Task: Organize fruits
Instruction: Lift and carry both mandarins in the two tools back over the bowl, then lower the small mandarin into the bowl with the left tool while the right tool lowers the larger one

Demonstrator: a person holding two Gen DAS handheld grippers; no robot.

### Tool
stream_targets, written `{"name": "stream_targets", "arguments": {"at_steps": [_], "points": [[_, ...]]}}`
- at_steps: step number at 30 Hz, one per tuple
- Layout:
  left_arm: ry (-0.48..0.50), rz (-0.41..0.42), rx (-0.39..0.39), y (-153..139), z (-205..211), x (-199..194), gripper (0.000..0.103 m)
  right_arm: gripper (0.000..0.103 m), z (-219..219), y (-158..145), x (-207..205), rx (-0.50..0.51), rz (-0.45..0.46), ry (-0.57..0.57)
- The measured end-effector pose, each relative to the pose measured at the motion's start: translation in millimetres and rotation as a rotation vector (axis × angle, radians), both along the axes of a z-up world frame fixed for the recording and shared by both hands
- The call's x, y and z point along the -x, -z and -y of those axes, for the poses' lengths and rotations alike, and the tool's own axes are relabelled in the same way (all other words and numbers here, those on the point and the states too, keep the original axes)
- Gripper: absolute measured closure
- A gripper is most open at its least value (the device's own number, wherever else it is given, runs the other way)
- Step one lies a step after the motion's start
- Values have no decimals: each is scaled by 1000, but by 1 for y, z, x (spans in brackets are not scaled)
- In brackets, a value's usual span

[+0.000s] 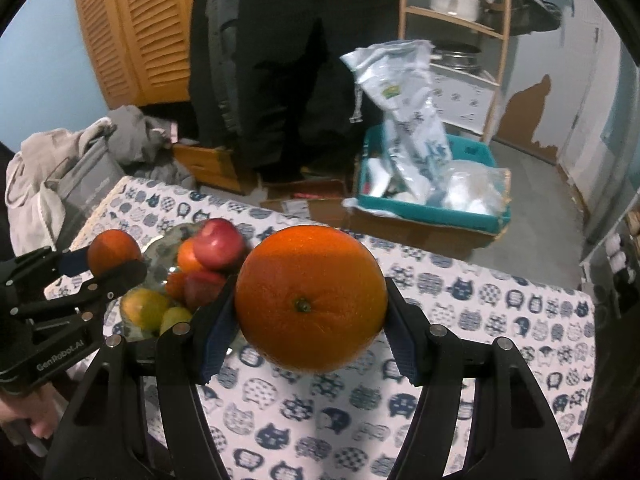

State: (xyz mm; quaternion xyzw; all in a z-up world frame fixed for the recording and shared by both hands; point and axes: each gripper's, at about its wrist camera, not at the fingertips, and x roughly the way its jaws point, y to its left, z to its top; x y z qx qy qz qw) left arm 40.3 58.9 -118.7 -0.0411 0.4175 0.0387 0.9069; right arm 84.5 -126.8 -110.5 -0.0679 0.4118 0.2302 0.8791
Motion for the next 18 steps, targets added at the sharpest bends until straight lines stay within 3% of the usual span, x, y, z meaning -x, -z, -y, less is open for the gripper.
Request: {"name": "stream_targets", "arguments": {"at_steps": [18], "points": [[-140, -103, 41, 53, -84, -3, 60, 36, -103, 48, -11, 20, -89, -139]]}}
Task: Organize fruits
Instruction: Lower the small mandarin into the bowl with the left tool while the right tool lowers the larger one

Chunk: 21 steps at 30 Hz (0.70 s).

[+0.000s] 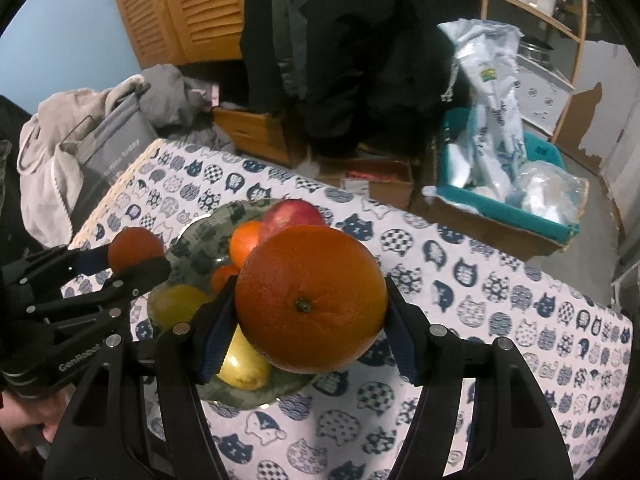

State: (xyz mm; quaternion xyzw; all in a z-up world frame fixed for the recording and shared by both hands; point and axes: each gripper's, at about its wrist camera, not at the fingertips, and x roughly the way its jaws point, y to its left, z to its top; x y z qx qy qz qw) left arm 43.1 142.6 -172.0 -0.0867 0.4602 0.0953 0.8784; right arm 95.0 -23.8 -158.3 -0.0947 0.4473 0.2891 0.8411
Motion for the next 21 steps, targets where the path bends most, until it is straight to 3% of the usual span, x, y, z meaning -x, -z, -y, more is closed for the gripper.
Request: {"name": "stream_targets", "arguments": {"at_steps": [17, 21], "points": [[-52, -74, 49, 33, -31, -10, 60, 36, -30, 26, -10, 7, -63, -26], [-58, -73, 42, 33, -36, -9, 49, 36, -32, 30, -12, 0, -82, -26]]}}
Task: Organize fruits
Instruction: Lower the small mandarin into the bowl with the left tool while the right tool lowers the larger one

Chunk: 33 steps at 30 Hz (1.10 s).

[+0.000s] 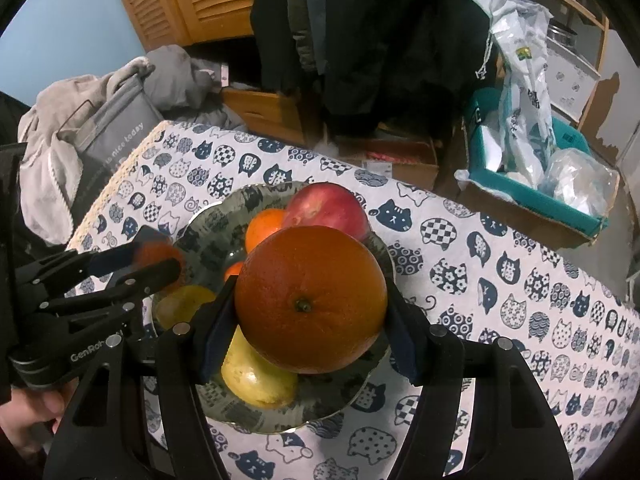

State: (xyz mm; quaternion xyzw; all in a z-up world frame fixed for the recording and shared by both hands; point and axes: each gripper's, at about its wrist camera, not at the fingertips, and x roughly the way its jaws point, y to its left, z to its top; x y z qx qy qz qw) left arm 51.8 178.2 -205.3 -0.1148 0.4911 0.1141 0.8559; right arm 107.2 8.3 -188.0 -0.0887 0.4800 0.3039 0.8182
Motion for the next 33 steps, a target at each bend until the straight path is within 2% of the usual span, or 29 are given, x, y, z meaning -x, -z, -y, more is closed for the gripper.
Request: {"name": "stream_targets", "arguments": {"at_steps": [3, 13, 28, 33], "points": [[-11, 6, -10, -4, -3, 4, 43, 36, -5, 4, -2, -10, -23, -8], [-49, -14, -56, -12, -18, 28, 40, 36, -39, 18, 6, 5, -60, -76], [-122, -38, -24, -7, -44, 50, 40, 34, -75, 45, 17, 118, -75, -161], [-118, -33, -29, -10, -43, 51, 40, 23, -76, 40, 21, 109, -51, -164]]}}
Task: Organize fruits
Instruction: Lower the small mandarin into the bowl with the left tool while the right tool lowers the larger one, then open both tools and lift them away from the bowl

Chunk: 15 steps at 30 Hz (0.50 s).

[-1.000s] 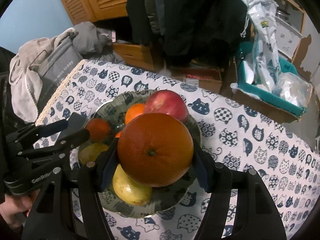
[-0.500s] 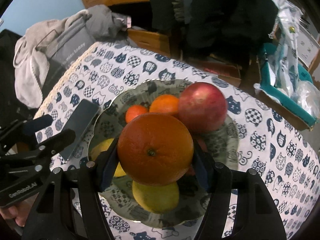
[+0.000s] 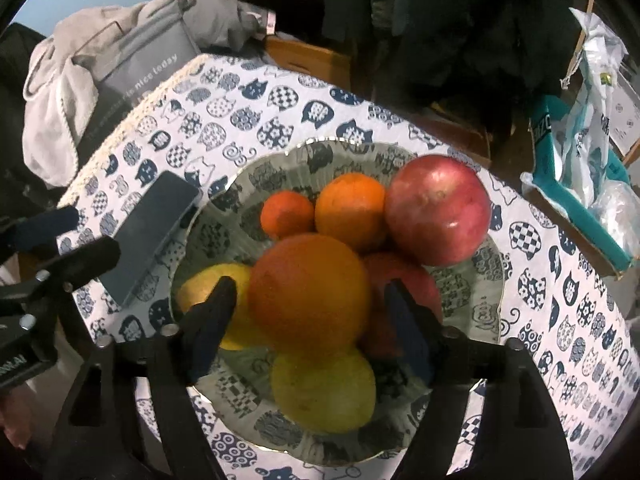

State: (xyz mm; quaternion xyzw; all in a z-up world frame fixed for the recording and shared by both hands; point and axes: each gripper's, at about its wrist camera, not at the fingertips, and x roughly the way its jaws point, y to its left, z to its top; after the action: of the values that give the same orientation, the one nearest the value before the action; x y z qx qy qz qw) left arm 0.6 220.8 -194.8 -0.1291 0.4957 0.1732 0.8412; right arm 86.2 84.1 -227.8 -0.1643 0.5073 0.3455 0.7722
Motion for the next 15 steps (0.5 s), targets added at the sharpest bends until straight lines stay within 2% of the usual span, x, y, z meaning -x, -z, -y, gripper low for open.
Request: {"name": "stream_targets", "arguments": {"at_steps": [11, 15], "points": [[21, 46, 6, -19, 10, 3, 40, 23, 23, -25, -6, -28, 28, 66], [38, 76, 7, -32, 17, 5, 38, 23, 38, -42, -6, -37, 69, 103]]}}
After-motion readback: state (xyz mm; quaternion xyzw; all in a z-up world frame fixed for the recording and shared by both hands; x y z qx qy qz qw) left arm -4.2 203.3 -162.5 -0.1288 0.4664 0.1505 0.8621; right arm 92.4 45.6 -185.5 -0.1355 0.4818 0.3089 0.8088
